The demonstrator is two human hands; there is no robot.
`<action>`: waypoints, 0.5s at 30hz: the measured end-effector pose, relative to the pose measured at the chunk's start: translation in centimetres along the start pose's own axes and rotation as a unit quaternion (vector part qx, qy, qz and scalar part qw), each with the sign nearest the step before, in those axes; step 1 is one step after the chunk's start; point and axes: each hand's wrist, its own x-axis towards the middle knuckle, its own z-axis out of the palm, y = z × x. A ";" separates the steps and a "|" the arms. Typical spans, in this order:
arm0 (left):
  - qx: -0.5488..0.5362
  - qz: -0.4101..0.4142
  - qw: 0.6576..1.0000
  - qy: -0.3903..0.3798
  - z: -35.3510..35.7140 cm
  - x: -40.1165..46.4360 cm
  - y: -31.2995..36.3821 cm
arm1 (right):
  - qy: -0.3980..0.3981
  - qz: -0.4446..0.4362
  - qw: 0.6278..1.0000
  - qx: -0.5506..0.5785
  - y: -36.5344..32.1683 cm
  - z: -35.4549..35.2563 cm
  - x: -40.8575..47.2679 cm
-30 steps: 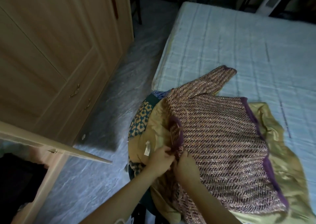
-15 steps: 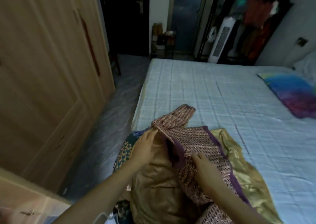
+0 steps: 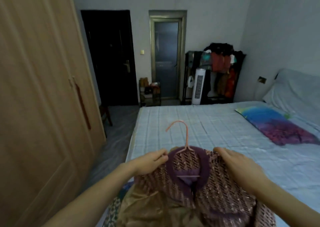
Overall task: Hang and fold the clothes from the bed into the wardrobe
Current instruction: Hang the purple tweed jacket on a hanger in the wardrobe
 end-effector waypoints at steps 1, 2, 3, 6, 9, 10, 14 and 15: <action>-0.012 0.015 1.000 0.007 -1.2 -0.3 1.1 | 0.014 -0.014 1.000 -0.004 0.5 -0.7 0.4; -0.003 0.015 1.000 0.017 -2.5 -0.7 2.2 | 0.034 -0.028 0.999 -0.004 0.9 -1.3 1.0; 0.004 0.016 1.000 0.026 -3.7 -1.1 3.0 | 0.049 -0.038 0.998 -0.003 1.1 -1.9 1.6; 0.119 0.023 0.989 0.080 -7.1 -2.4 4.0 | 0.090 -0.059 0.994 -0.002 1.0 -3.8 3.8; 0.262 0.025 0.954 0.146 -10.1 -5.0 5.0 | 0.114 -0.089 0.989 -0.008 0.0 -5.2 6.0; 0.298 0.029 0.939 0.170 -10.8 -6.1 5.2 | 0.118 -0.102 0.988 -0.006 -0.7 -5.5 6.7; 0.399 0.018 0.886 0.233 -13.3 -11.2 5.3 | 0.136 -0.157 0.978 -0.003 -4.4 -6.9 8.9; 0.417 0.009 0.876 0.242 -13.8 -12.6 4.9 | 0.138 -0.174 0.975 -0.003 -5.6 -7.3 9.5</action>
